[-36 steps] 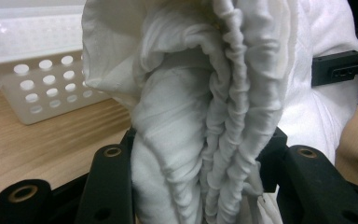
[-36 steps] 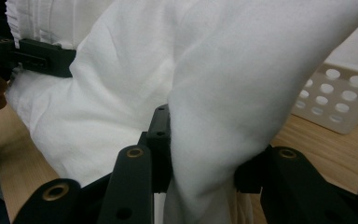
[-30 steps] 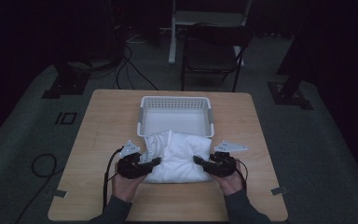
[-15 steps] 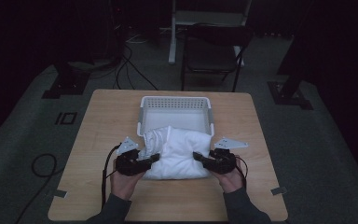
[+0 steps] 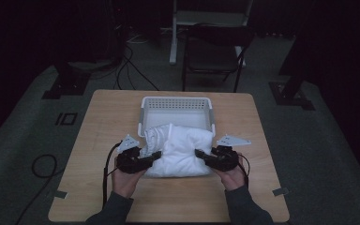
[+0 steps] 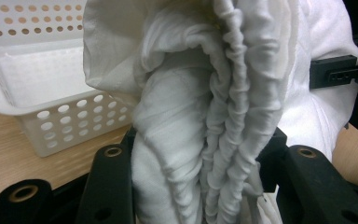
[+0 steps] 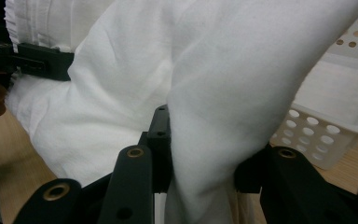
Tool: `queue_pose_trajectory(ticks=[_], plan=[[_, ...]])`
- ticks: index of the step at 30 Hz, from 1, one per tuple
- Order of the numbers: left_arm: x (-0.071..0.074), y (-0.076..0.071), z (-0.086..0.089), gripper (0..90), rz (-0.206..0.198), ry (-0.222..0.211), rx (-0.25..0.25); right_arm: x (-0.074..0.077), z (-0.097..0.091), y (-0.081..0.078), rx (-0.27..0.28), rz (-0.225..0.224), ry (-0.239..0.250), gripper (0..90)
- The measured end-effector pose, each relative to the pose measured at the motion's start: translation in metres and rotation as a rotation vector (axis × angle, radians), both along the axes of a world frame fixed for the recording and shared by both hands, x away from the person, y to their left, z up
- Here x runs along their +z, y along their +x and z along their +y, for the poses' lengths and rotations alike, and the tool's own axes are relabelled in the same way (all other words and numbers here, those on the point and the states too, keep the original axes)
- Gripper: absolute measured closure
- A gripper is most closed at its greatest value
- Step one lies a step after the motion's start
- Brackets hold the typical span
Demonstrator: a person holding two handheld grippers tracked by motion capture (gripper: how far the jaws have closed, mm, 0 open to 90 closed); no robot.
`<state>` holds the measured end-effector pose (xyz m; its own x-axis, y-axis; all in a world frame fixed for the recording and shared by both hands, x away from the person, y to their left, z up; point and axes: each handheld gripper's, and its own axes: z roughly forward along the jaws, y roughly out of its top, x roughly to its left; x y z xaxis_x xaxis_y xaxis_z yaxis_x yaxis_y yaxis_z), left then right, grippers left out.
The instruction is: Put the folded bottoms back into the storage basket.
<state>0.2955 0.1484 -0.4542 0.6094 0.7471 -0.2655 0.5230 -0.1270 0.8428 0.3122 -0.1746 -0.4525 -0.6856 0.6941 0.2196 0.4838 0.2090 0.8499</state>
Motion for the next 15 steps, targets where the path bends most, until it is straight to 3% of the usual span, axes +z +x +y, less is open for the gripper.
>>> queue_pose_trajectory(ticks=[15], plan=[[0.007, 0.011, 0.001, 54.1, -0.003, -0.007, -0.003, 0.008, 0.0, 0.009, -0.007, -0.018, 0.012, 66.0]])
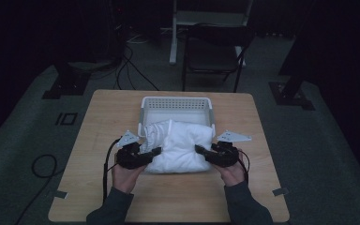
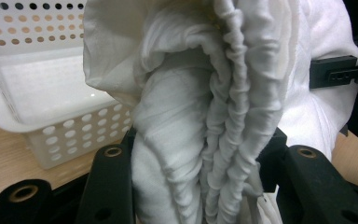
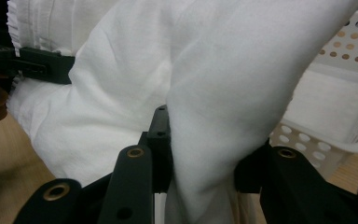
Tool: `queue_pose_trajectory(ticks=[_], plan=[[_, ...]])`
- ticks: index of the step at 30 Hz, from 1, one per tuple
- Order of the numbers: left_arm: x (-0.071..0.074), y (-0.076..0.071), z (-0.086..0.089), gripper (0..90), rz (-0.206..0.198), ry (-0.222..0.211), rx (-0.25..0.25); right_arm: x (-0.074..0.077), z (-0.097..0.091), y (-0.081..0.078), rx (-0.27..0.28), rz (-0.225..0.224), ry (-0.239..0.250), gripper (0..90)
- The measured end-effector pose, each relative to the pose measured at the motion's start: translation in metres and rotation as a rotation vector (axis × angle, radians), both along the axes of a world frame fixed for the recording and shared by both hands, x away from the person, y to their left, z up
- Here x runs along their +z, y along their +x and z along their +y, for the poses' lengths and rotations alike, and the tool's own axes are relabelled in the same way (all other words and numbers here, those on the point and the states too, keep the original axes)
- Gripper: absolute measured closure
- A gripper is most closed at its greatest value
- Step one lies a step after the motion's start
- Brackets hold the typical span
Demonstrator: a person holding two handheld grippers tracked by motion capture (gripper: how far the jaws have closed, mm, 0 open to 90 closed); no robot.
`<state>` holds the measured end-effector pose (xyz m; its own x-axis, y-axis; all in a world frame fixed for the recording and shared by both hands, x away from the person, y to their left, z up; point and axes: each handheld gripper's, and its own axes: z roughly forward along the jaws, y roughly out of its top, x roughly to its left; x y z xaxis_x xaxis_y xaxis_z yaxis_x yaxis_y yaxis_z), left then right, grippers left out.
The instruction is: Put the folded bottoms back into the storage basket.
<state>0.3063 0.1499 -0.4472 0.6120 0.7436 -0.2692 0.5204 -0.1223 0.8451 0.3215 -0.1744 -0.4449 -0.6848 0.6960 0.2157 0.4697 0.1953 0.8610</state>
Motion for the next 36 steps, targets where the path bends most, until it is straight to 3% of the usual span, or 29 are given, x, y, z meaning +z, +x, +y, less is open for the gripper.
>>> queue_pose_trajectory(ticks=[18, 36], plan=[[0.01, 0.021, 0.002, 54.1, 0.006, -0.022, 0.0, 0.014, 0.001, 0.014, -0.018, -0.018, 0.006, 66.2], [0.01, 0.037, 0.004, 54.2, 0.02, -0.035, 0.0, 0.018, 0.005, 0.028, -0.034, -0.023, 0.001, 66.3]])
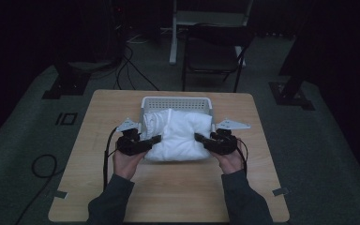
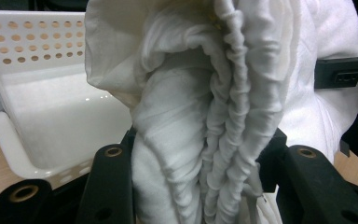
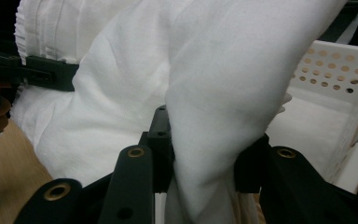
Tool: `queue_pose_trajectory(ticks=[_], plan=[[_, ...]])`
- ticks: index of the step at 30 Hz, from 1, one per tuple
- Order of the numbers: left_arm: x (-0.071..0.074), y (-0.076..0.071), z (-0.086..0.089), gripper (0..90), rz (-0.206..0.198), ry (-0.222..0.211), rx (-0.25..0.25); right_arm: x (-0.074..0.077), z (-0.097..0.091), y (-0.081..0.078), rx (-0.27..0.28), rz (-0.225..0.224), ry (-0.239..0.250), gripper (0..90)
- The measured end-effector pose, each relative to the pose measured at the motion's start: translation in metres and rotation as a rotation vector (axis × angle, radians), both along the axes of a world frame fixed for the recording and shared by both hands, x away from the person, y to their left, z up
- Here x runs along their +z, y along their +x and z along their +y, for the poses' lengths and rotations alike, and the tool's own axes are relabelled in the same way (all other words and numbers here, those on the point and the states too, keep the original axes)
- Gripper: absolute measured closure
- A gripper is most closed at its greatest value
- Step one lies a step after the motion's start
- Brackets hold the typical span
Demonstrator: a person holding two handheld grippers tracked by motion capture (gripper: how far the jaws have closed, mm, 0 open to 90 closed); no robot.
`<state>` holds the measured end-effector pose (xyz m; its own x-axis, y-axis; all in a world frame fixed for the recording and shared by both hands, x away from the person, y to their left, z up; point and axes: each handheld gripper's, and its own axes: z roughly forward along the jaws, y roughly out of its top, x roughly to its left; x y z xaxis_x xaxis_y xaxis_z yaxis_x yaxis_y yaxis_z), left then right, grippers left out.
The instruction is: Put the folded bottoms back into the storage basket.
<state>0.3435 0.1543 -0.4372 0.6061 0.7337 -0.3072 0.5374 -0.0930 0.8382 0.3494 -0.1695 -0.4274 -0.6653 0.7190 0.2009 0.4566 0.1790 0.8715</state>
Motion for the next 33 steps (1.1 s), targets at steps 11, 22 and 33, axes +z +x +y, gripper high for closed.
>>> queue_pose_trajectory(ticks=[11, 22, 33], plan=[[0.001, 0.01, -0.001, 54.2, 0.004, -0.007, 0.004, 0.003, 0.0, 0.008, -0.012, -0.002, -0.002, 66.4], [0.004, 0.019, -0.002, 54.3, 0.006, -0.008, 0.012, 0.006, 0.0, 0.017, -0.027, -0.008, 0.002, 66.5], [0.0, 0.031, -0.001, 54.4, 0.017, -0.011, 0.018, 0.004, 0.003, 0.027, -0.04, -0.004, -0.003, 66.6]])
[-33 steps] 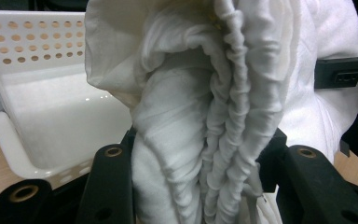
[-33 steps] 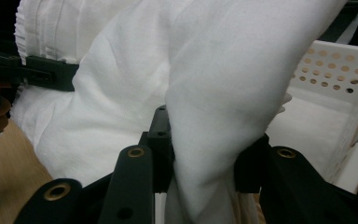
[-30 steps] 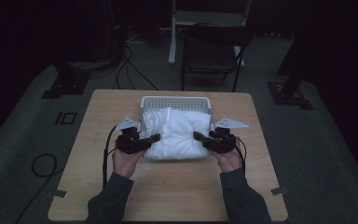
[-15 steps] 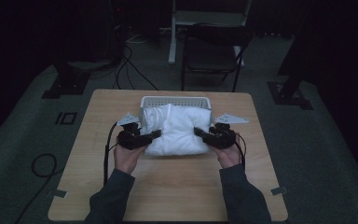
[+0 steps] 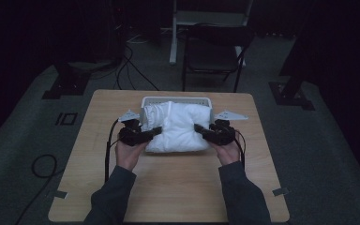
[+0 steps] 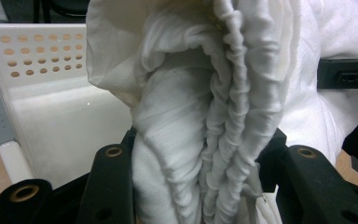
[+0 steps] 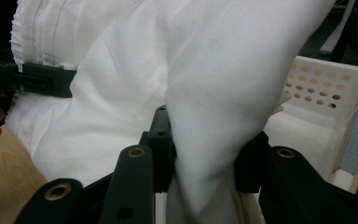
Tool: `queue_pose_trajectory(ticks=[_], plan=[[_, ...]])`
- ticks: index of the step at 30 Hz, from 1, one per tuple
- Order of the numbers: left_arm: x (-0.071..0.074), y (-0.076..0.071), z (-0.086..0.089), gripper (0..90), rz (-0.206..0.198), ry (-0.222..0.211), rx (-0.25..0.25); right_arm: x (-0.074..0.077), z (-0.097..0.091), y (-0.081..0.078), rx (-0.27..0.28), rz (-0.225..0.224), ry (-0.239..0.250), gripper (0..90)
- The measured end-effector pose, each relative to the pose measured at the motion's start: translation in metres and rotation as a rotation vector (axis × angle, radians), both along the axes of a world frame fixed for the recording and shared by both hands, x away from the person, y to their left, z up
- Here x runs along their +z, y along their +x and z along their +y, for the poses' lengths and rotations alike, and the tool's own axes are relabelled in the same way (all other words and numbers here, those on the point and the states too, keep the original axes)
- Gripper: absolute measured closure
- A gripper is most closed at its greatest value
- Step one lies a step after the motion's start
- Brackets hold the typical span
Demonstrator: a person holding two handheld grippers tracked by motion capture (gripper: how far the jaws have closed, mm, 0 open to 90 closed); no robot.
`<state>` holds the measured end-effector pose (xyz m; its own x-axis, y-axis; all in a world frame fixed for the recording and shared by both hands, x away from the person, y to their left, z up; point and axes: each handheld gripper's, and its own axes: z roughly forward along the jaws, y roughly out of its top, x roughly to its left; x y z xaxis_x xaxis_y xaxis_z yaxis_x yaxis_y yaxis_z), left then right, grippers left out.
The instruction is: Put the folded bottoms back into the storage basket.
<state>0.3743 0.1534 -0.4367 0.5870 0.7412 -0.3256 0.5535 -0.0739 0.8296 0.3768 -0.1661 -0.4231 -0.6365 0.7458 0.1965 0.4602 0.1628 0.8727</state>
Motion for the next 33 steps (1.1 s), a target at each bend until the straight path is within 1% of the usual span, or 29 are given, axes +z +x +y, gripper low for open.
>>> queue_pose_trajectory(ticks=[9, 18, 26, 29, 33], plan=[[0.0, 0.009, -0.001, 54.4, 0.01, -0.009, 0.011, 0.001, 0.001, 0.009, -0.009, 0.001, -0.009, 66.7], [0.002, 0.017, -0.003, 54.5, 0.015, -0.003, 0.021, 0.002, 0.001, 0.017, -0.02, 0.005, -0.009, 66.7], [0.003, 0.026, -0.004, 54.7, 0.019, -0.006, 0.037, 0.002, 0.001, 0.026, -0.03, 0.009, -0.001, 66.8], [0.003, 0.03, -0.004, 54.7, 0.021, -0.015, 0.042, 0.001, 0.001, 0.028, -0.035, 0.011, 0.003, 66.8], [0.003, 0.035, -0.006, 54.8, 0.023, -0.008, 0.046, 0.0, 0.0, 0.032, -0.041, 0.019, 0.008, 66.8]])
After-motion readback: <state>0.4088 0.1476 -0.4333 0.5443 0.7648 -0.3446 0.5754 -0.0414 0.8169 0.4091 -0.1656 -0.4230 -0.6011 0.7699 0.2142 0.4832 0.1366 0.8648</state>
